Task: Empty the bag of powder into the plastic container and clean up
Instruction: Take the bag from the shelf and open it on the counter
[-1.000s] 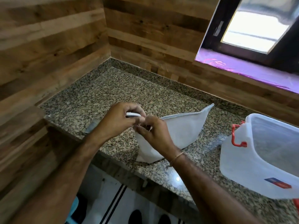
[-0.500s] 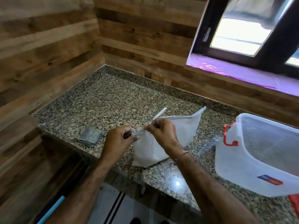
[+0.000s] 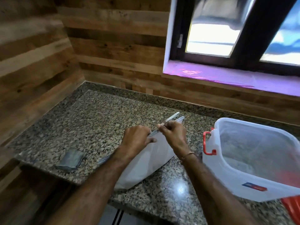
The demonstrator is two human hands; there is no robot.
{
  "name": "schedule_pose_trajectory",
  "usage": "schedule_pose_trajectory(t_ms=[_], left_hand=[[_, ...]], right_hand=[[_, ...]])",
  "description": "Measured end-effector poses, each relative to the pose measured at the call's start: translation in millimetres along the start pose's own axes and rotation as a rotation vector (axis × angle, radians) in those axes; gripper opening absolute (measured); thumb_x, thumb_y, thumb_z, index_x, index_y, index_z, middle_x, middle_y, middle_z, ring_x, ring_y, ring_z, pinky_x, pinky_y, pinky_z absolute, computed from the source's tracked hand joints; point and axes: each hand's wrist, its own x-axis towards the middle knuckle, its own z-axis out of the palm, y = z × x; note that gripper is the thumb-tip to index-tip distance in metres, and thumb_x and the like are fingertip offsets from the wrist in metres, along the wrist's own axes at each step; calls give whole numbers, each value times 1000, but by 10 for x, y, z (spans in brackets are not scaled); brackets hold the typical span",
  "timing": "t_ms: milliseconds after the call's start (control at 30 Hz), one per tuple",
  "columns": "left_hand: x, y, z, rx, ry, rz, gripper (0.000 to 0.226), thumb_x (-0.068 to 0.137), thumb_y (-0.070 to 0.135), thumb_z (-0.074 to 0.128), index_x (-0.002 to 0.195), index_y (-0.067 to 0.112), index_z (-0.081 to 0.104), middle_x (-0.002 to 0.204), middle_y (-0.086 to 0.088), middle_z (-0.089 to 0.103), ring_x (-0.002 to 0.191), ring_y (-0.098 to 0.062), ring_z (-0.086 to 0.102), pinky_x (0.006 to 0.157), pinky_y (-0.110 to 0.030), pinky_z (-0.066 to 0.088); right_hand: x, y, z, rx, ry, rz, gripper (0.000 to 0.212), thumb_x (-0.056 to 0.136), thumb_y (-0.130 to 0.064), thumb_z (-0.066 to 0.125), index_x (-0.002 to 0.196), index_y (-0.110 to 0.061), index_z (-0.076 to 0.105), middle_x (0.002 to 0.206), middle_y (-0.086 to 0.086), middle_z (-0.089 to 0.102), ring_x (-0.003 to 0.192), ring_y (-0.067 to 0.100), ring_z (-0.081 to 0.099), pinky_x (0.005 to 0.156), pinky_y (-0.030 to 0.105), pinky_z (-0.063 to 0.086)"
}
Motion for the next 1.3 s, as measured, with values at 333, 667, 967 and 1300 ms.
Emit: schedule_pose_trajectory(t_ms=[333,667,967,1300], left_hand=[[-136,-49,93,-52,104,37,30,92,51,67,77,26,59,79,2,70,79,-21,70,61,-30,42],[-1013,-729,-32,-190,-3,-400,34,80,49,81,104,25,75,98,8,70,99,-17,67,75,-31,49],[-1301,-1002,166,-540,197,-605,37,80,36,84,109,14,77,103,6,76,89,-11,70,77,-26,56],[-1368,-1102,615,-1172,322,-675,9,88,18,76,91,13,70,87,0,75,84,-15,69,80,-35,57]], right_hand=[[769,346,-576,108,259,238,36,85,-36,75,60,-16,58,57,-4,59,57,17,55,63,37,49],[400,591,-336,627,-63,171,24,100,-33,62,109,-11,62,82,-5,62,59,4,48,48,16,40],[367,762,-331,531,-80,178,14,96,-21,69,84,-15,67,71,-6,61,59,5,51,53,24,42],[104,947,-320,467,-150,296,5,96,-17,68,98,-13,70,90,2,70,79,17,62,63,29,49]])
